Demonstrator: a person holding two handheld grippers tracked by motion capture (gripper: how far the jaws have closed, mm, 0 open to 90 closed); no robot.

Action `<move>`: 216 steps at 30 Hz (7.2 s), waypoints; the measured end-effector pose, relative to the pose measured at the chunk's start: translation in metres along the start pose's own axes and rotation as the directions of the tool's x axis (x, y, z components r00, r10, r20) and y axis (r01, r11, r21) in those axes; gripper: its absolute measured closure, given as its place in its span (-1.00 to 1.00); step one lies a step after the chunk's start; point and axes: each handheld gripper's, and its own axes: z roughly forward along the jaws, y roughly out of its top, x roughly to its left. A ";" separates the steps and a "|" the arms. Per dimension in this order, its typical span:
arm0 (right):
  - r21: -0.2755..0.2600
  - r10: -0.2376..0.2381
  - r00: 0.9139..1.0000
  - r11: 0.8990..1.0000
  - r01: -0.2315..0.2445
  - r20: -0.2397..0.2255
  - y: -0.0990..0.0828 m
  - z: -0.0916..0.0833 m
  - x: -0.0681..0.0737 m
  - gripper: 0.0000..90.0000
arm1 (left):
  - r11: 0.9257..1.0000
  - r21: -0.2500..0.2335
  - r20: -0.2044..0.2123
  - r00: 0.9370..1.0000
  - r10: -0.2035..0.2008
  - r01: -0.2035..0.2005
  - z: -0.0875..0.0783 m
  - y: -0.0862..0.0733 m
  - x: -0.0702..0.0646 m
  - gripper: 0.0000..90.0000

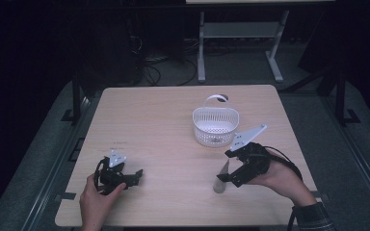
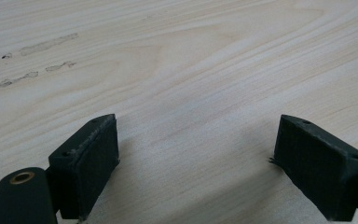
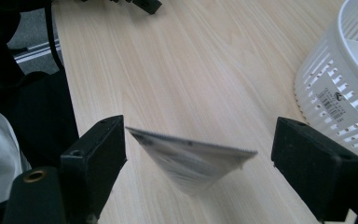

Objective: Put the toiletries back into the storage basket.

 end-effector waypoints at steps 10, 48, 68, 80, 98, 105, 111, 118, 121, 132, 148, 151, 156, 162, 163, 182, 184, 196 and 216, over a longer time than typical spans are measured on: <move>0.020 -0.005 1.000 1.000 0.005 -0.007 0.001 0.011 0.003 -0.65 | 1.000 0.000 0.000 1.000 0.000 0.000 0.000 0.000 0.000 -0.72; 0.011 0.107 0.994 0.994 -0.108 0.038 -0.004 0.012 0.011 -0.34 | 1.000 0.000 0.000 1.000 0.000 0.000 0.000 0.000 0.000 -0.72; 0.004 0.098 0.994 0.995 -0.099 0.040 0.006 0.004 0.000 -0.33 | 1.000 0.000 0.000 1.000 0.000 0.000 0.000 0.000 0.000 -0.72; 0.021 0.084 0.994 0.996 -0.086 0.067 0.020 -0.010 -0.011 -0.33 | 1.000 0.000 -0.001 1.000 0.000 0.000 0.000 0.000 0.000 -0.72; -0.010 0.088 0.991 0.996 -0.087 0.098 0.039 -0.032 -0.030 -0.33 | 1.000 -0.002 -0.001 1.000 -0.001 0.001 0.000 0.000 0.000 -0.72; -0.023 0.089 0.990 0.996 -0.087 0.107 0.045 -0.039 -0.035 -0.33 | 1.000 -0.002 -0.001 1.000 -0.001 0.001 0.000 0.000 0.000 -0.72; -0.044 0.095 0.988 0.995 -0.091 0.119 0.052 -0.045 -0.041 -0.33 | 1.000 -0.002 -0.001 1.000 -0.001 0.001 0.000 0.000 0.000 -0.72; -0.058 0.100 0.986 0.994 -0.094 0.130 0.060 -0.051 -0.050 -0.33 | 1.000 -0.002 -0.001 1.000 -0.001 0.001 0.000 0.000 0.000 -0.72; -0.065 0.109 0.985 0.993 -0.101 0.131 0.063 -0.054 -0.054 -0.33 | 1.000 -0.002 -0.001 1.000 -0.001 0.001 0.000 0.000 0.000 -0.72; -0.086 0.117 0.981 0.991 -0.105 0.152 0.072 -0.065 -0.064 -0.33 | 1.000 0.001 -0.001 1.000 0.003 -0.003 0.000 0.000 0.000 -0.72; -0.127 0.166 0.968 0.981 -0.143 0.190 0.083 -0.070 -0.090 -0.33 | 1.000 0.000 -0.001 1.000 0.002 -0.002 0.000 0.000 0.000 -0.72; -0.123 0.169 0.966 0.981 -0.147 0.197 0.084 -0.069 -0.095 -0.33 | 1.000 0.000 -0.001 1.000 0.002 -0.002 0.000 0.000 0.000 -0.72; -0.129 0.187 0.962 0.978 -0.163 0.201 0.085 -0.066 -0.103 -0.33 | 1.000 0.000 -0.002 1.000 0.002 -0.002 0.000 0.000 0.000 -0.72; -0.132 0.196 0.959 0.976 -0.171 0.207 0.085 -0.061 -0.112 -0.33 | 1.000 0.000 -0.002 1.000 0.002 -0.002 0.000 0.000 0.000 -0.72; -0.132 0.200 0.957 0.976 -0.176 0.208 0.085 -0.060 -0.113 -0.33 | 1.000 0.001 -0.002 1.000 0.003 -0.003 0.000 0.000 0.000 -0.72; -0.131 0.230 0.949 0.970 -0.206 0.217 0.081 -0.040 -0.129 -0.33 | 1.000 -0.002 -0.002 1.000 0.003 -0.003 0.000 0.000 0.000 -0.72; -0.130 0.229 0.948 0.970 -0.205 0.219 0.080 -0.038 -0.131 -0.33 | 1.000 -0.002 -0.002 1.000 0.002 -0.002 0.000 0.000 0.000 -0.72; -0.113 0.243 0.945 0.968 -0.223 0.218 0.074 -0.019 -0.139 -0.33 | 1.000 -0.001 -0.003 1.000 0.003 -0.003 0.000 0.000 0.000 -0.72; -0.059 0.260 0.941 0.966 -0.253 0.216 0.060 0.012 -0.146 -0.33 | 1.000 -0.002 -0.001 1.000 0.001 -0.001 0.000 0.000 0.000 -0.72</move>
